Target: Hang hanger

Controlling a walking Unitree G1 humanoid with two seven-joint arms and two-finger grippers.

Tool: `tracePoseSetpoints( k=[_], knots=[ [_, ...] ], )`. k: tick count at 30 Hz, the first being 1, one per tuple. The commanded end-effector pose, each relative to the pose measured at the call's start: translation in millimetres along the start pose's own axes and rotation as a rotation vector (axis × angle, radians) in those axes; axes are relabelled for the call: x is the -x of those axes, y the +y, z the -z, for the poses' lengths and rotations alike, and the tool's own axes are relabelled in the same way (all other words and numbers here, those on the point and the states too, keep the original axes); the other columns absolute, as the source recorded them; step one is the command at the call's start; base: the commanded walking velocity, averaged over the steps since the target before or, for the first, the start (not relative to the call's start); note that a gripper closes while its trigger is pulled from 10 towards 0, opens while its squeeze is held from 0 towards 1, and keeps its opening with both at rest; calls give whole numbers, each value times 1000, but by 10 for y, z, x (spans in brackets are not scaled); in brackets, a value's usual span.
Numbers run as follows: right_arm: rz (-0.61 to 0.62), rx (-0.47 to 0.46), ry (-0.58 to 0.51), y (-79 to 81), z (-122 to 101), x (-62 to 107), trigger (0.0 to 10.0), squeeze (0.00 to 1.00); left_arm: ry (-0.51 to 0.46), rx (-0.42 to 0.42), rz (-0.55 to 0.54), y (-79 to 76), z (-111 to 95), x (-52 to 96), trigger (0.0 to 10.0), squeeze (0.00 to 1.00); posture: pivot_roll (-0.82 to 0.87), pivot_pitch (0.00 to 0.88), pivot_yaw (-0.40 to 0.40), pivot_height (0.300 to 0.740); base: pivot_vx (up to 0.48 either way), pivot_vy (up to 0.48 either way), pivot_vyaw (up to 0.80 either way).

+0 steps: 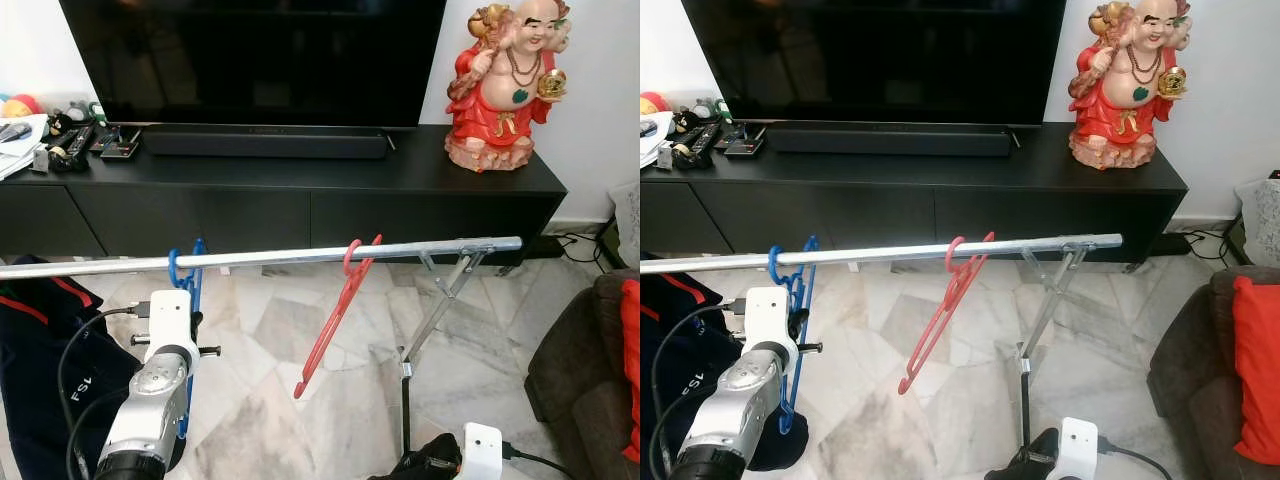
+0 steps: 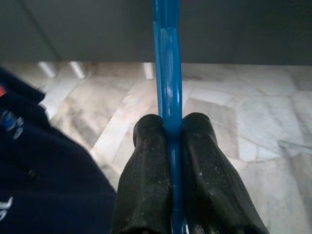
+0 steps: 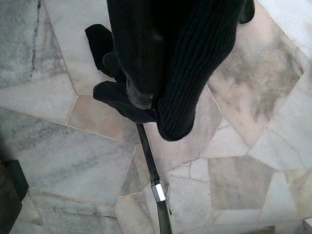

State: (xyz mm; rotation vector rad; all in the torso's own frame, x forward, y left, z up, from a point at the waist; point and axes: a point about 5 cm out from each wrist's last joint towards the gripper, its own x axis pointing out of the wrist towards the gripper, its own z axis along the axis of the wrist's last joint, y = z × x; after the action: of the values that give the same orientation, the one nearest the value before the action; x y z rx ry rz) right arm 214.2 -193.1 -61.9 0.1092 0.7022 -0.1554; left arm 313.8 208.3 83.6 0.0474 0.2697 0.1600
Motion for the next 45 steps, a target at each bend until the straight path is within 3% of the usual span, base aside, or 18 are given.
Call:
tracePoseSetpoints(
  k=[1, 9, 16, 18, 19, 20, 22, 23, 31, 36, 38, 40, 45],
  knots=[
    [-3, -1, 8, 8, 22, 6, 10000, 0, -58, -34, 50, 32, -49, 48, 0, 0, -32, 83, 2, 740, 0, 0, 0],
    [-4, 2, 10, 7, 36, 11, 10000, 0, -174, -74, 122, 130, -63, 234, 0, 0, -31, 83, 1, 740, 0, 0, 0],
    [0, 1, 15, -3, 48, 15, 10000, 0, -173, -98, 140, 197, 112, 382, 0, 0, -32, 79, 2, 740, 0, 0, 0],
    [0, 2, 22, -7, 63, 19, 10000, 0, -154, -116, 146, 213, 206, 413, 392, 0, -29, 76, 2, 740, 0, 0, 0],
    [0, 3, 28, -8, 78, 24, 10000, 0, -132, -130, 146, 230, 291, 429, 6588, 0, -28, 73, 3, 740, 0, 0, 0],
    [0, 3, 31, -8, 88, 26, 10000, 0, -112, -135, 142, 242, 352, 435, 10000, 0, -30, 69, 4, 740, 0, 0, 0],
    [0, 2, 35, -6, 99, 30, 10000, 0, -88, -139, 137, 257, 422, 444, 10000, 0, -30, 69, 4, 740, 0, 0, 0],
    [-1, 4, 41, 3, 112, 32, 10000, 0, -25, -135, 123, 284, 599, 463, 10000, 0, -31, 66, 6, 740, 0, 0, 0],
    [1, 1, 49, 34, 114, 27, 10000, 0, 261, -143, 78, 340, 1312, 604, 10000, 0, -39, 63, 8, 740, 0, 0, 0],
    [5, -2, 48, 22, 111, 27, 10000, 0, 353, -152, 74, 337, 1535, 684, 10000, 0, -37, 68, 9, 740, 0, 0, 0],
    [9, -3, 47, 11, 109, 28, 10000, 0, 438, -181, 88, 324, 1709, 789, 10000, 0, -41, 72, 9, 740, 0, 0, 0],
    [12, -6, 45, -4, 110, 29, 10000, 0, 494, -159, 64, 343, 1823, 872, 10000, 0, -39, 74, 8, 740, 0, 0, 0],
    [14, -6, 44, -26, 112, 33, 10000, 0, 529, -153, 56, 334, 1918, 954, 10000, 0, -33, 80, 6, 740, 0, 294, 0]
  ],
)
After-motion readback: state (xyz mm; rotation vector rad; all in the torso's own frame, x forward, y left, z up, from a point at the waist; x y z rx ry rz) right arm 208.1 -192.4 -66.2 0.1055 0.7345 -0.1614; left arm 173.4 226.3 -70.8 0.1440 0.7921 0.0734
